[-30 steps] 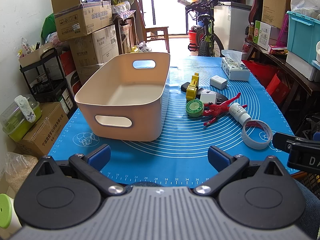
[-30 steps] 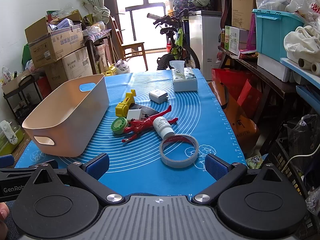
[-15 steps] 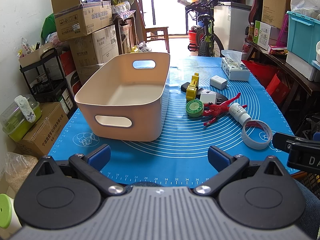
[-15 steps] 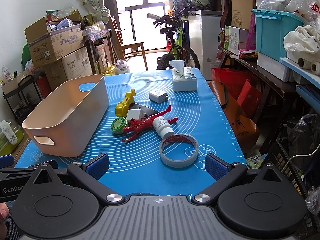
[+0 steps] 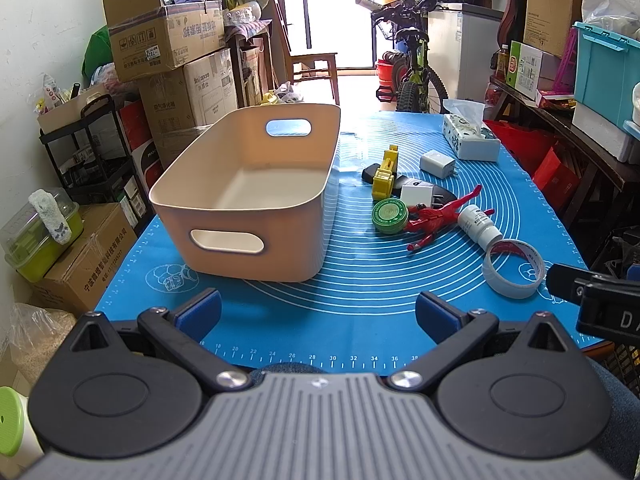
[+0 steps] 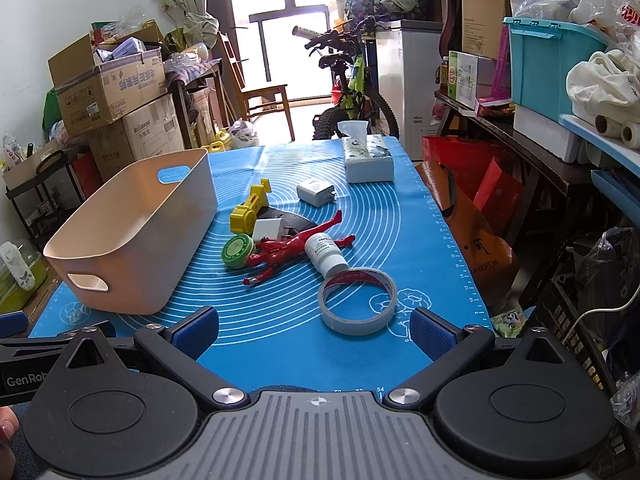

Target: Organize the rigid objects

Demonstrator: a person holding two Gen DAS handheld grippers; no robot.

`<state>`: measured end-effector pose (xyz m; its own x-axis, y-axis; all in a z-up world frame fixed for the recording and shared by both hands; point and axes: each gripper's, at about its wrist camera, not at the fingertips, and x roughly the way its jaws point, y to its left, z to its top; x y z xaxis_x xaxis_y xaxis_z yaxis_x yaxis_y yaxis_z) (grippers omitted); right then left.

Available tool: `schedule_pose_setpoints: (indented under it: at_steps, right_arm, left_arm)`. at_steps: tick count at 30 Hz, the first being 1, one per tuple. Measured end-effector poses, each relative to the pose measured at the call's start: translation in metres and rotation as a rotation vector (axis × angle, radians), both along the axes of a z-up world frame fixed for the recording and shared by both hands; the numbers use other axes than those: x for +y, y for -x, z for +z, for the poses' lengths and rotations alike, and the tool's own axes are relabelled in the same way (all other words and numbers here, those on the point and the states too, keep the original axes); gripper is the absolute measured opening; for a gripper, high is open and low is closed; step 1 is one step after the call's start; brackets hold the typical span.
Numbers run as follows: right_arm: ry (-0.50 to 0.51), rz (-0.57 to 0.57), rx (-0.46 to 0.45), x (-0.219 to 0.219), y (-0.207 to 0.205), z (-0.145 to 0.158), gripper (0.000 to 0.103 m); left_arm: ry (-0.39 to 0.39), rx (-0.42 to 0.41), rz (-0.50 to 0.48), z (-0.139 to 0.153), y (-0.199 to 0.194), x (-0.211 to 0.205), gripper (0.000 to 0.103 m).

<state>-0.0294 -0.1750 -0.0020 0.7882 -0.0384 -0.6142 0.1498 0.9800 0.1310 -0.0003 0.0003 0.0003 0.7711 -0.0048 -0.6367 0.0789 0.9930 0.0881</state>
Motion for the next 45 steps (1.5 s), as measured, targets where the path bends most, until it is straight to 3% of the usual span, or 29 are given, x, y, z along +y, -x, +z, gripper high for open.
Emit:
schedule_pose_setpoints:
  at_steps: [12, 16, 20, 27, 31, 35, 37, 45]
  right_arm:
    - [-0.010, -0.013, -0.008, -0.003, 0.001, 0.004, 0.101]
    - [-0.016, -0.019, -0.014, -0.005, 0.002, 0.003, 0.101]
    - [0.000, -0.006, -0.060, -0.001, 0.003, 0.018, 0.101]
    - [-0.002, 0.011, -0.057, -0.003, -0.028, 0.034, 0.101]
    - [0.008, 0.012, -0.050, -0.005, -0.054, 0.036, 0.101]
    - [-0.026, -0.015, -0.026, -0.012, -0.081, 0.027, 0.101]
    - [0.005, -0.029, -0.021, -0.013, -0.094, 0.021, 0.101]
    - [0.010, -0.035, 0.092, -0.012, -0.137, -0.015, 0.101]
  left_arm:
    - [0.000, -0.005, -0.003, 0.003, -0.001, 0.004, 0.102]
    - [-0.026, -0.047, 0.000, 0.012, -0.005, 0.001, 0.102]
    - [-0.038, -0.047, -0.021, 0.032, -0.025, 0.008, 0.102]
    - [0.027, -0.025, -0.046, 0.063, -0.072, 0.031, 0.102]
    - [-0.047, -0.037, -0.060, 0.067, -0.100, 0.038, 0.102]
    - [-0.108, 0.004, -0.067, 0.060, -0.131, 0.049, 0.102]
    - [-0.109, 0.044, -0.049, 0.052, -0.148, 0.058, 0.102]
    - [0.023, 0.194, 0.023, 0.022, -0.219, 0.109, 0.099]
